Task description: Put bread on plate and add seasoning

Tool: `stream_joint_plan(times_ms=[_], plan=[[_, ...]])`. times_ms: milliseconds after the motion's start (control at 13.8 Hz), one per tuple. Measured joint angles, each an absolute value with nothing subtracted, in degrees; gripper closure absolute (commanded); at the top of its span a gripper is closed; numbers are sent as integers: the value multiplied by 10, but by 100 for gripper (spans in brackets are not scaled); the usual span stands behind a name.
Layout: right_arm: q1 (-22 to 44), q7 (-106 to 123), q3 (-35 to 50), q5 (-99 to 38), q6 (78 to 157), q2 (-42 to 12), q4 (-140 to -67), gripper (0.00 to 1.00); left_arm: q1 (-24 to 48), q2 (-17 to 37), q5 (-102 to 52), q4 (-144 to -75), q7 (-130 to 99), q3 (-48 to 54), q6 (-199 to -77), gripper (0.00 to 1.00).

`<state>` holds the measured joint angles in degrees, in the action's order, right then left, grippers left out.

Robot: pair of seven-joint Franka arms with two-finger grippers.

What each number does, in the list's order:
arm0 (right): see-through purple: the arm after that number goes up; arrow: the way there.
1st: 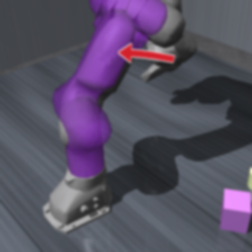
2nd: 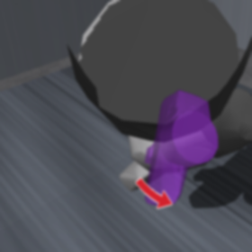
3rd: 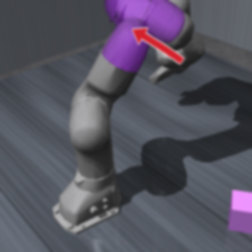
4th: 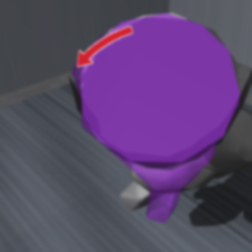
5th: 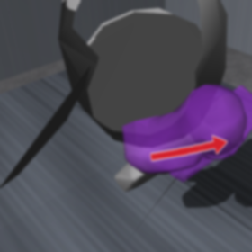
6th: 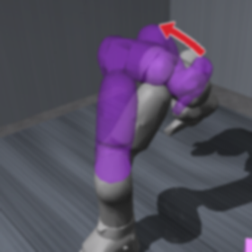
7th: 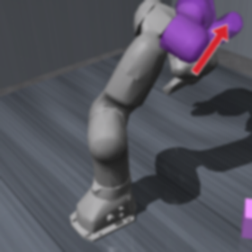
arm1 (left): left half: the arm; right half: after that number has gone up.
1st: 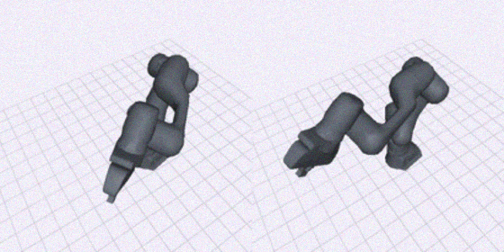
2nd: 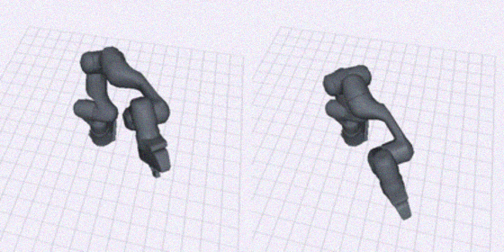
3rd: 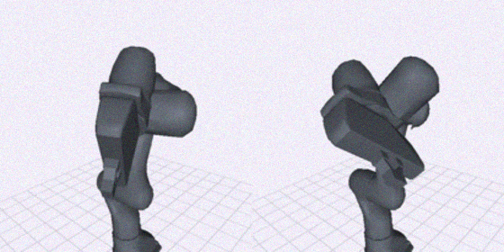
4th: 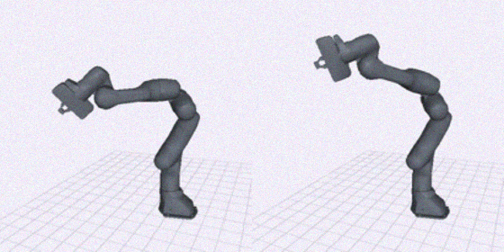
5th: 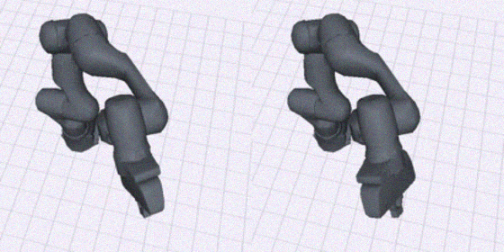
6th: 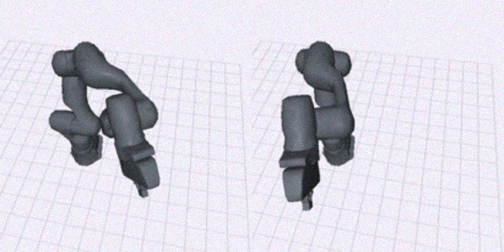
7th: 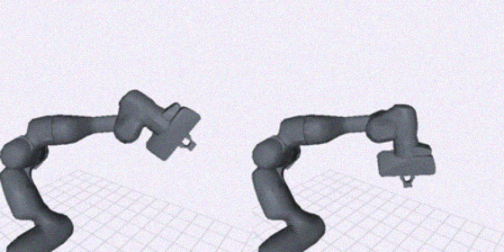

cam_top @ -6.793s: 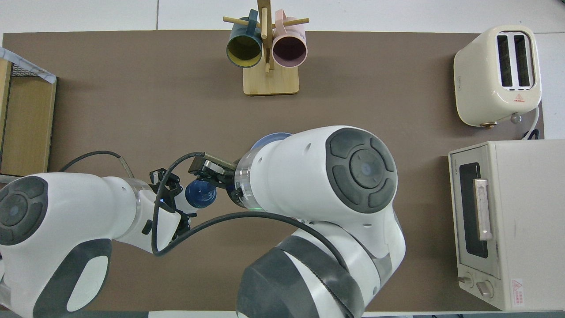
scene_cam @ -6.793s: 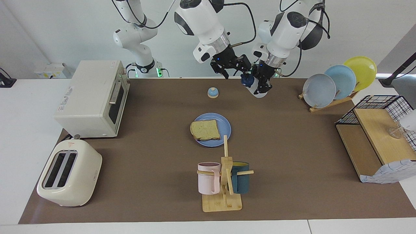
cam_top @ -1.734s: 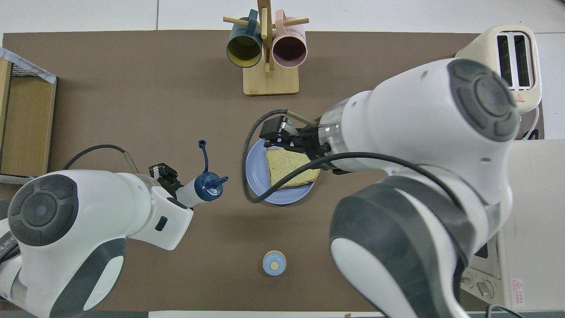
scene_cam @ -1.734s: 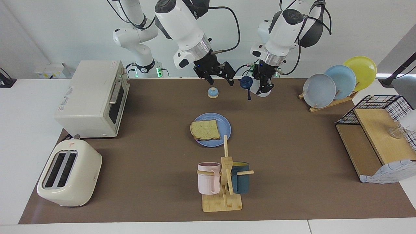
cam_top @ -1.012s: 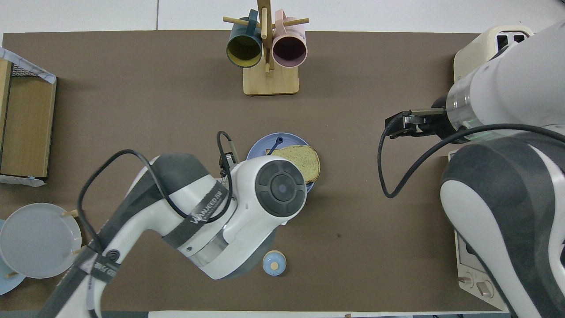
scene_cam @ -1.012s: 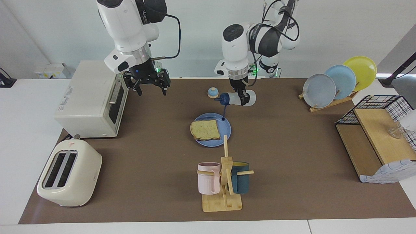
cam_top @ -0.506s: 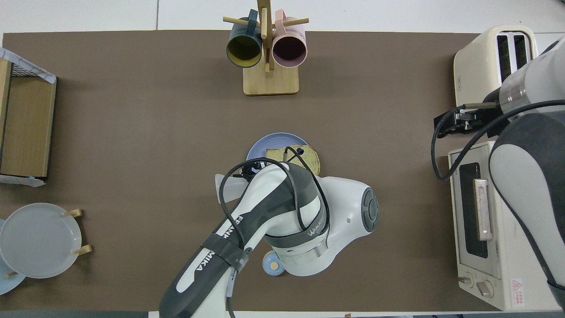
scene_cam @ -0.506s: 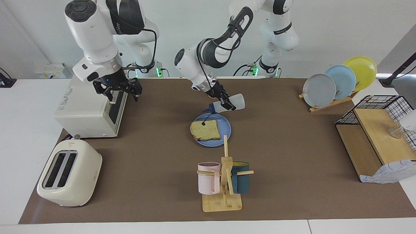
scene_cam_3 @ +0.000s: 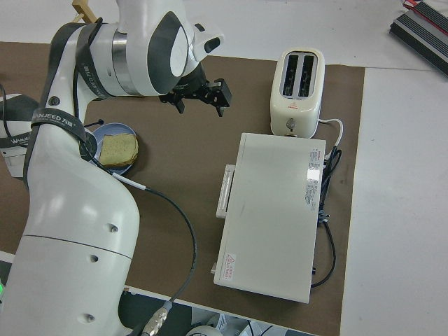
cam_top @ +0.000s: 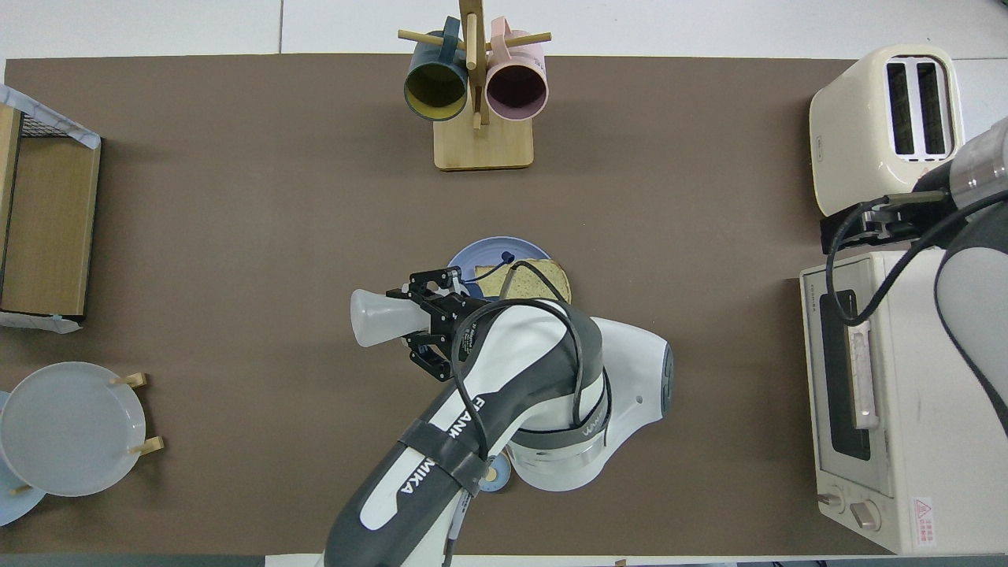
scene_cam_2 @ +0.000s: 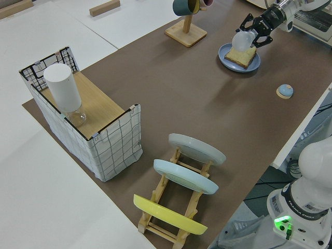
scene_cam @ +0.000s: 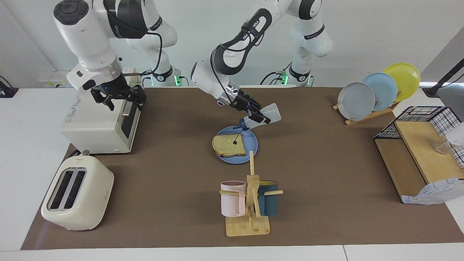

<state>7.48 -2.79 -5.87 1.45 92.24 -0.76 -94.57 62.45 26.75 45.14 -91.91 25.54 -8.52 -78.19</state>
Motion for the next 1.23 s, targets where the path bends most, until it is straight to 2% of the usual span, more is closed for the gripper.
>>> stream_joint_plan(times_ms=[361, 939, 1228], plan=[[71, -29, -59, 14, 920, -2, -948, 0, 627, 321, 556, -909, 264, -84, -752, 100], [72, -30, -58, 14, 903, 2, -950, 0, 687, 323, 589, -905, 299, -82, -719, 100], [71, -30, -59, 14, 888, 13, -951, 0, 686, 323, 588, -904, 328, -84, -722, 100]])
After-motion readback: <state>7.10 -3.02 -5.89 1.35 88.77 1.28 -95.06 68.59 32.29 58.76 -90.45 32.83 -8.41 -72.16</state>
